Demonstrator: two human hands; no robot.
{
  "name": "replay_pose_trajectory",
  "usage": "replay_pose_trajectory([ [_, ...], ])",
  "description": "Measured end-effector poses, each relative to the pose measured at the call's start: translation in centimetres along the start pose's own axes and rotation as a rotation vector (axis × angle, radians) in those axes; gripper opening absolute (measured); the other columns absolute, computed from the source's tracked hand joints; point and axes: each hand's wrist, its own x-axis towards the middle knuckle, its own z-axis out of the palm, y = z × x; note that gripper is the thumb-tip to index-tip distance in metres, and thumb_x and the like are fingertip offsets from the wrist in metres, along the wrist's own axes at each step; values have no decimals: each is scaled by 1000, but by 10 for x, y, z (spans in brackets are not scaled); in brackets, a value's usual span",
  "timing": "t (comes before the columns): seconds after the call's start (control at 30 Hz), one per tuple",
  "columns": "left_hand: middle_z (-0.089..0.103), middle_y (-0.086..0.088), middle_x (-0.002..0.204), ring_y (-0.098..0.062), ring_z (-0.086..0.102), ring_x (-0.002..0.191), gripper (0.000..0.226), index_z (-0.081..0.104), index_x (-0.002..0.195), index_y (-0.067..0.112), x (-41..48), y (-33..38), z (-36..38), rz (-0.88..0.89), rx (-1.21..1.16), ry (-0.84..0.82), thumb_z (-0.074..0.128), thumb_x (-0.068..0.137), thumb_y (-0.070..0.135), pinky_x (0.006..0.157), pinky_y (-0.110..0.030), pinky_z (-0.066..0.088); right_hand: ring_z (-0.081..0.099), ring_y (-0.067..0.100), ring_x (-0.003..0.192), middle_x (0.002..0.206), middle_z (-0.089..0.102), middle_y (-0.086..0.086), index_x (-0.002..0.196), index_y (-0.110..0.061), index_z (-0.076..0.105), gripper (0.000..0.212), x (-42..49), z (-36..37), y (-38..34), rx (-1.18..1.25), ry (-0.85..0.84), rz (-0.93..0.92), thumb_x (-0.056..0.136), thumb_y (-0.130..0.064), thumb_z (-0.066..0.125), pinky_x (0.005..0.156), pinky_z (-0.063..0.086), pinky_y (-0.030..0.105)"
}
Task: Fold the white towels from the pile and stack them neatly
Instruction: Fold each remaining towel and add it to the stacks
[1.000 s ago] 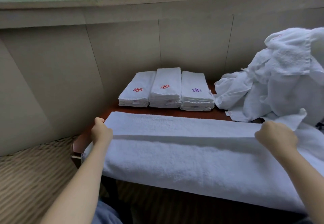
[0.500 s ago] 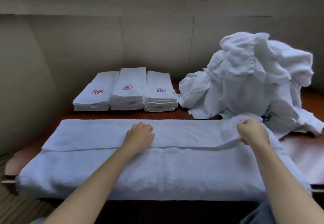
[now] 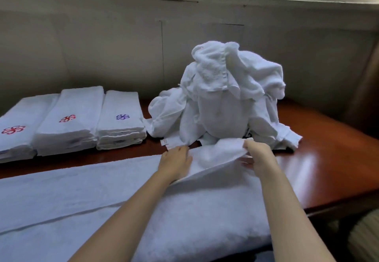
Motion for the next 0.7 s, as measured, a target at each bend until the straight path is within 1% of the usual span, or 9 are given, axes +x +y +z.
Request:
replay_pose_trajectory([
  [0.1,37,-1,151,-20,34,137,50,34,146,20,3,-4,11,8,40,28,31,101,39,111,-36,26,60,28,60,73,53,15,72,-3,49,9,4,-31,3,-294,-7,112,74,5,48,58,45,29],
  [0.2,30,0,154,-18,27,141,55,28,149,22,5,-5,14,35,69,-14,33,98,42,112,-38,21,49,27,66,71,45,15,79,0,47,10,-7,-35,5,-667,-113,108,73,7,43,61,37,31],
  [0.3,44,-2,141,-22,38,131,50,41,136,21,9,0,7,-4,28,-78,43,89,37,106,-41,24,44,23,76,81,45,10,126,5,33,43,-4,-30,2,-874,-147,-67,86,-3,42,58,34,28],
  [0.33,50,-2,130,-23,43,124,49,45,129,20,12,4,4,-33,-17,-101,46,83,37,102,-41,27,44,21,79,87,46,8,133,2,27,49,-2,-29,0,-867,-150,-133,86,-5,43,62,35,29],
  [0.4,57,2,107,-23,51,108,45,48,114,20,17,13,-5,-87,-148,-141,50,74,41,93,-38,33,44,16,76,88,46,2,127,-4,37,46,1,-24,-6,-683,-176,-197,83,-5,49,62,35,28],
  [0.47,56,7,89,-17,54,90,40,49,104,19,24,23,-12,-107,-338,-136,56,75,46,79,-32,40,43,11,71,83,46,-1,113,-4,51,35,3,-15,-12,-423,-201,-193,84,-19,62,59,33,24],
  [0.57,53,8,83,-11,51,79,26,57,107,16,31,31,-20,-44,-427,-109,63,87,32,64,-21,41,40,10,55,61,42,-3,70,-11,48,40,7,-2,-12,-312,-109,-168,86,-45,62,51,30,24],
  [0.63,57,4,88,-13,54,84,22,62,105,13,33,33,-23,17,-417,-96,62,89,27,69,-24,42,38,14,51,53,37,-2,57,-12,40,46,12,0,-2,-406,-109,-199,87,-38,63,52,32,25],
  [0.7,58,1,93,-14,53,86,19,62,102,12,35,35,-26,49,-415,5,61,91,28,71,-25,40,42,15,58,60,44,2,65,-9,50,28,18,-3,-1,-316,-100,-255,87,-21,64,55,35,26],
])
